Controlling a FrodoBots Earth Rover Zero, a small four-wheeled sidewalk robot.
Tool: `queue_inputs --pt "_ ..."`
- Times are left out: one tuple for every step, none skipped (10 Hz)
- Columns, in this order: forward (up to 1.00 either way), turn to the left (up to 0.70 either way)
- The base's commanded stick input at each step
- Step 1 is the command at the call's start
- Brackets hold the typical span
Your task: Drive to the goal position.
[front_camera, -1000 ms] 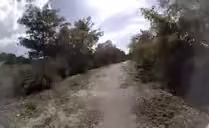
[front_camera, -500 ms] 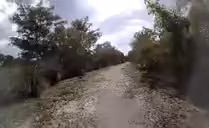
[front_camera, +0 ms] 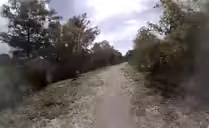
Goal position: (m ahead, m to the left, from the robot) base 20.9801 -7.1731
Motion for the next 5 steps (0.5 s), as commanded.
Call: queue_inputs --pt "0.85 0.0" --pt "0.85 0.0" --pt "0.85 0.0" --pt "0.85 0.0" --pt "0.85 0.0"
